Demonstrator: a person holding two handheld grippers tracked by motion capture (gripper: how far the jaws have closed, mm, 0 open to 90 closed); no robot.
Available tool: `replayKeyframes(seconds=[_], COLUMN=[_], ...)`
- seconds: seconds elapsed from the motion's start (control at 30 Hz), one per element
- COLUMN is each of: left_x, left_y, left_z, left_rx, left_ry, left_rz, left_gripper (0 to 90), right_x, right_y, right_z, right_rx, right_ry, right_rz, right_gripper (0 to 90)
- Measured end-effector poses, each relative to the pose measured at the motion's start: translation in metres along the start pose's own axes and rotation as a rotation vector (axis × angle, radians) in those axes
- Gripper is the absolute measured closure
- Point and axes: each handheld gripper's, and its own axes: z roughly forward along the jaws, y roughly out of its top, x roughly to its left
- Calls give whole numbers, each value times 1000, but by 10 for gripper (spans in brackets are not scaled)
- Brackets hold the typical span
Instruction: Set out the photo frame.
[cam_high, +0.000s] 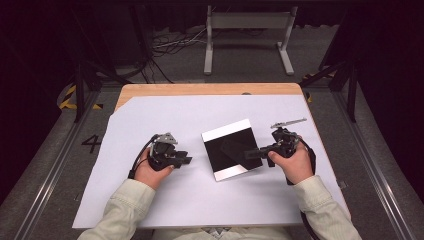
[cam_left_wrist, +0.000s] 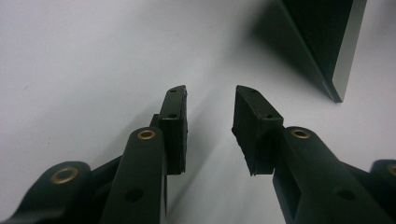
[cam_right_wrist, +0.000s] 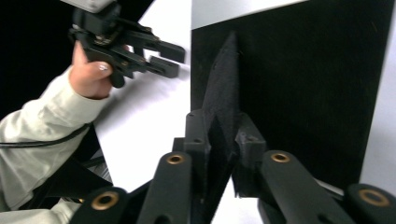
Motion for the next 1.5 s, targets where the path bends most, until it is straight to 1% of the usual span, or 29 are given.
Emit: replayKeyframes(seconds=[0.13,0.2,0.23,0.37,0.4,0.53,0.63,0.73,0.77,0.83,0.87,0.93,1.0,1.07,1.23,1.27,1.33,1.47,1.5], left_x=[-1,0,0,0,0,0,-1,-1,-2,-1,-1,-1,-1,-1,-2,-2,-2,-3,-2], left_y=[0,0,0,0,0,0,0,0,0,0,0,0,0,0,0,0,1,2,2], left_z=[1,1,1,0,0,1,2,3,3,2,2,2,2,2,2,3,4,5,5], left_rx=[1,1,2,0,0,2,7,6,5,5,5,6,6,7,7,8,11,11,13], left_ry=[0,0,0,0,0,-1,-4,-4,-4,-3,-3,-3,-4,-6,-5,-5,-4,-5,-5], left_rz=[3,3,4,2,2,8,2,8,0,4,4,8,0,8,4,5,11,10,21], left_gripper=[657,657,657,657,657,657,657,658,658,658,658,658,658,657,657,657,659,660,661], right_x=[8,12,16,18,18,19,20,22,22,22,22,22,22,21,17,16,16,16,15], right_y=[1,1,2,1,0,0,0,-2,-3,-3,-3,-4,-4,-4,-6,-7,-9,-13,-14], right_z=[-4,-5,-5,-4,-3,-4,-3,1,2,5,5,7,6,5,1,0,-1,-4,-4], right_rx=[-26,-39,-40,-59,-77,-117,-153,-183,-191,-205,-205,-206,-199,-182,-138,-129,-114,-85,-77], right_ry=[27,33,25,35,29,12,-1,-25,-30,-39,-39,-55,-56,-58,-54,-57,-55,-63,-65], right_rz=[-30,-51,-66,-77,-88,-113,-138,-183,-197,-224,-224,-254,-273,-293,-339,-356,-376,-415,-427], right_gripper=[867,873,873,875,875,875,875,875,875,875,875,875,874,872,870,869,869,868,868])
